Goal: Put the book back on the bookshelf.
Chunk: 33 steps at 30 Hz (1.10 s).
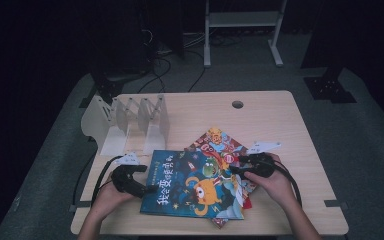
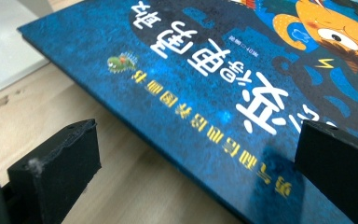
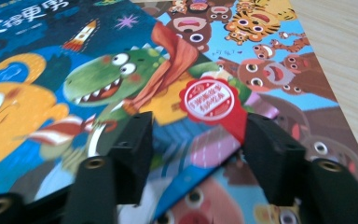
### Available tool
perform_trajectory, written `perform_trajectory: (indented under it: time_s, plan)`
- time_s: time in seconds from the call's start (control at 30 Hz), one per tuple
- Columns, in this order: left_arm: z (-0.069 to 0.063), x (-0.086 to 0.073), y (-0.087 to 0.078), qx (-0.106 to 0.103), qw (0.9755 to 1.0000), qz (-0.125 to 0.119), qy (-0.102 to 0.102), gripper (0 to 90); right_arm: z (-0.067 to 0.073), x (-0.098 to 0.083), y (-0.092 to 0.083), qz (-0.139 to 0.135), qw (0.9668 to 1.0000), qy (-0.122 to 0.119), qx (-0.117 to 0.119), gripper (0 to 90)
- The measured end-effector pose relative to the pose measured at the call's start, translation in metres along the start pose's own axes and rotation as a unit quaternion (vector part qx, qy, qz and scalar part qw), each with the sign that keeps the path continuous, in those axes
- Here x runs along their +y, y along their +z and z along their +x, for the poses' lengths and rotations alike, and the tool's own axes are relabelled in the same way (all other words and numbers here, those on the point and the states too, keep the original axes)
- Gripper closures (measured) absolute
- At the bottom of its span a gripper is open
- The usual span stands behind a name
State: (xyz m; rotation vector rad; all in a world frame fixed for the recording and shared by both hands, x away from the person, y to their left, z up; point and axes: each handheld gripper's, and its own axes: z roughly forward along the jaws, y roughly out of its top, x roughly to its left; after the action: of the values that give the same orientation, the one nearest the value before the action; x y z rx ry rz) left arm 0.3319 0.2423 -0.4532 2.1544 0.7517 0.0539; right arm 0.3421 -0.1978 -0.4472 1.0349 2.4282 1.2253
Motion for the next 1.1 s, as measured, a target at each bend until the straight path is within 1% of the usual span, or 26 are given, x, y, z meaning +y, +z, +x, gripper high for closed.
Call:
perform_trajectory:
  time_s: [0.03, 0.07, 0.1, 0.13, 0.17, 0.2, 0.23, 0.27, 0.3, 0.33, 0.37, 0.4, 0.43, 0.47, 0.5, 0.6, 0.63, 0.67, 0.73, 0.77, 0.8, 0.9, 0.93, 1.1]
  plan:
    - [-0.001, -0.001, -0.001, 0.001, 1.0000, 0.000, -0.004, 0.0, 0.000, -0.001, -0.003, -0.001, 1.0000, -0.004, -0.001, 52.1]
    - [-0.001, -0.002, -0.003, 0.002, 1.0000, 0.002, -0.007, 0.0, -0.001, -0.004, -0.007, -0.002, 0.9999, -0.011, 0.000, 54.8]
    - [-0.002, -0.003, -0.004, 0.000, 0.9999, 0.002, -0.011, 0.0, -0.001, -0.006, -0.011, -0.001, 0.9999, -0.014, 0.007, 58.4]
    - [-0.002, -0.004, -0.006, -0.002, 0.9999, 0.001, -0.014, 0.0, -0.001, -0.010, -0.019, 0.004, 0.9995, -0.023, 0.021, 65.2]
    - [-0.002, -0.005, -0.006, 0.000, 0.9999, 0.001, -0.016, 0.0, -0.001, -0.010, -0.019, 0.004, 0.9995, -0.023, 0.021, 65.2]
    - [-0.002, -0.007, -0.008, 0.003, 0.9999, 0.004, -0.015, 0.0, 0.000, -0.011, -0.022, 0.005, 0.9994, -0.025, 0.023, 68.8]
    - [-0.002, -0.008, -0.010, 0.005, 0.9998, 0.007, -0.016, 0.0, 0.001, -0.016, -0.029, 0.006, 0.9987, -0.035, 0.035, 74.6]
    - [-0.002, -0.009, -0.011, 0.005, 0.9998, 0.008, -0.019, 0.0, 0.001, -0.018, -0.031, 0.008, 0.9983, -0.042, 0.039, 77.8]
    - [-0.001, -0.010, -0.012, 0.006, 0.9997, 0.010, -0.020, 0.0, 0.001, -0.018, -0.031, 0.008, 0.9983, -0.042, 0.039, 77.8]
    - [0.000, -0.010, -0.015, 0.011, 0.9997, 0.007, -0.022, 0.0, 0.002, -0.022, -0.035, 0.013, 0.9976, -0.049, 0.047, 82.2]
    - [0.000, -0.010, -0.015, 0.011, 0.9997, 0.007, -0.022, 0.0, 0.002, -0.022, -0.035, 0.013, 0.9976, -0.049, 0.047, 82.2]
    - [0.001, -0.010, -0.016, 0.011, 0.9996, 0.006, -0.024, 0.0, 0.004, -0.025, -0.036, 0.020, 0.9964, -0.053, 0.062, 86.5]
    - [0.001, -0.011, -0.017, 0.012, 0.9996, 0.003, -0.026, 0.0, 0.004, -0.025, -0.036, 0.020, 0.9964, -0.053, 0.062, 86.5]
    - [0.001, -0.012, -0.018, 0.013, 0.9995, 0.003, -0.028, 0.0, 0.008, -0.028, -0.036, 0.026, 0.9948, -0.059, 0.079, 88.5]
    - [0.001, -0.012, -0.018, 0.012, 0.9995, 0.003, -0.028, 0.0, 0.008, -0.028, -0.036, 0.026, 0.9948, -0.059, 0.079, 88.5]
    - [0.003, -0.014, -0.018, 0.011, 0.9995, 0.008, -0.029, 0.0, 0.013, -0.028, -0.034, 0.037, 0.9925, -0.075, 0.090, 88.9]
    - [0.003, -0.014, -0.018, 0.011, 0.9995, 0.008, -0.029, 0.0, 0.013, -0.028, -0.034, 0.037, 0.9925, -0.075, 0.090, 88.9]
    - [0.004, -0.015, -0.018, 0.011, 0.9994, 0.007, -0.032, 0.0, 0.014, -0.028, -0.033, 0.039, 0.9916, -0.078, 0.095, 89.1]
    - [0.007, -0.016, -0.018, 0.006, 0.9992, 0.004, -0.040, 0.0, 0.015, -0.027, -0.033, 0.041, 0.9915, -0.082, 0.092, 89.1]
    - [0.007, -0.016, -0.018, 0.006, 0.9992, 0.004, -0.040, 0.0, 0.015, -0.027, -0.033, 0.041, 0.9915, -0.082, 0.092, 89.1]
    - [0.009, -0.016, -0.018, -0.002, 0.9990, 0.005, -0.045, 0.0, 0.014, -0.027, -0.033, 0.041, 0.9915, -0.080, 0.094, 89.1]
    - [0.010, -0.016, -0.017, -0.007, 0.9989, 0.006, -0.045, 0.0, 0.014, -0.027, -0.032, 0.039, 0.9914, -0.079, 0.097, 89.1]
    - [0.010, -0.016, -0.016, -0.009, 0.9990, 0.006, -0.045, 0.0, 0.015, -0.026, -0.030, 0.037, 0.9910, -0.083, 0.099, 89.1]
    - [0.011, -0.015, -0.015, -0.009, 0.9989, 0.004, -0.046, 0.0, 0.018, -0.023, -0.025, 0.038, 0.9901, -0.085, 0.105, 89.1]
